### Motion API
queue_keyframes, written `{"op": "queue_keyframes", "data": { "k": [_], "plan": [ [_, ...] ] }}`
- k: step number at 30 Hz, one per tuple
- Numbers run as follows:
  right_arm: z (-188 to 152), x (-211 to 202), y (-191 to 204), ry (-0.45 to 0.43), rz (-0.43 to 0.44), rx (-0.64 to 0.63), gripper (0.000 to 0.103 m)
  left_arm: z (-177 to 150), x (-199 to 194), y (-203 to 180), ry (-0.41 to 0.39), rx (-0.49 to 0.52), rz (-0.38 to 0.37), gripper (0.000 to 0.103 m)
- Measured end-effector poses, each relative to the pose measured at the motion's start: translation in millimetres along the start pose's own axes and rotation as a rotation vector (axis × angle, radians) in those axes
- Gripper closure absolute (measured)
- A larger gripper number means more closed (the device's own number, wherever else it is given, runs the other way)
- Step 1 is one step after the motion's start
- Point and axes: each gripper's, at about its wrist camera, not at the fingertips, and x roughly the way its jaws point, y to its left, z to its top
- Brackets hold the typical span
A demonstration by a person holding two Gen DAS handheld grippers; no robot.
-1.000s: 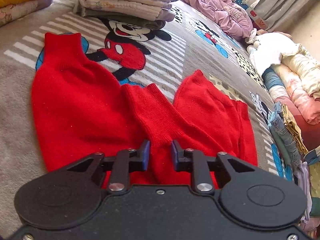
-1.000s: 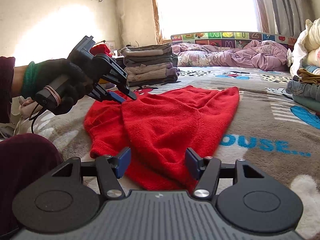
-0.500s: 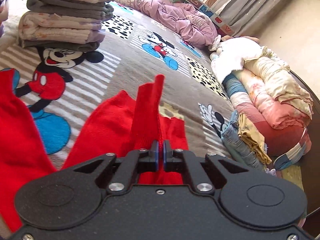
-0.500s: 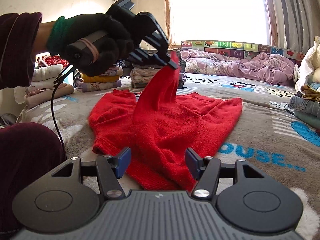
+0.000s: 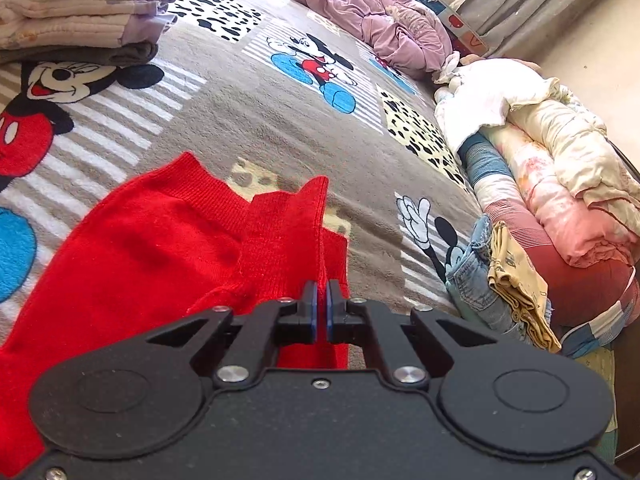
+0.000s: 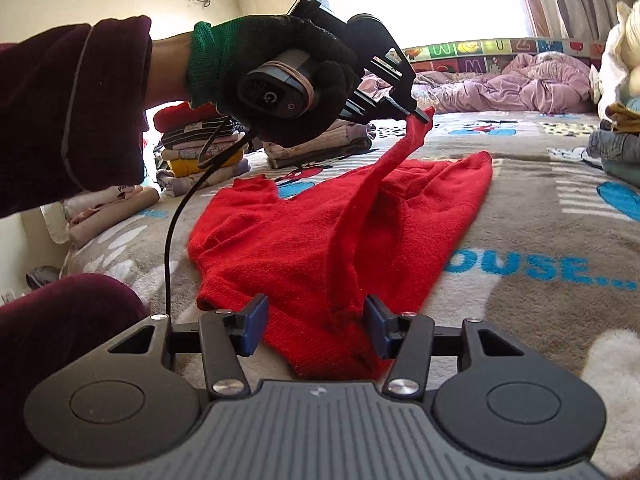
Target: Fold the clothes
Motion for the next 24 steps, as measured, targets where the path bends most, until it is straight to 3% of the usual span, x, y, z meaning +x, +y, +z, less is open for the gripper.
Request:
{"op": "queue_keyframes", "data": {
  "k": [12,14,16,24],
  "plan": [
    [-1,1,-24,0.001,0.067,0.170,0.050,-17,40,-29,-0.022,0.174,0.100,0.102],
    [-2,2,-26,0.000,0.073,0.189,0.050,-20,36,-31,-0.029,0.233,0.097,0.102],
    [-3,2,-28,-0.001,0.079,0.202,0.050,-24,32,-34,-0.035,0.292,0.095,0.090],
    [-4,0,-31,-0.005,0.086,0.232,0.050,-37,14,-40,-0.060,0.514,0.091,0.090]
  ]
}}
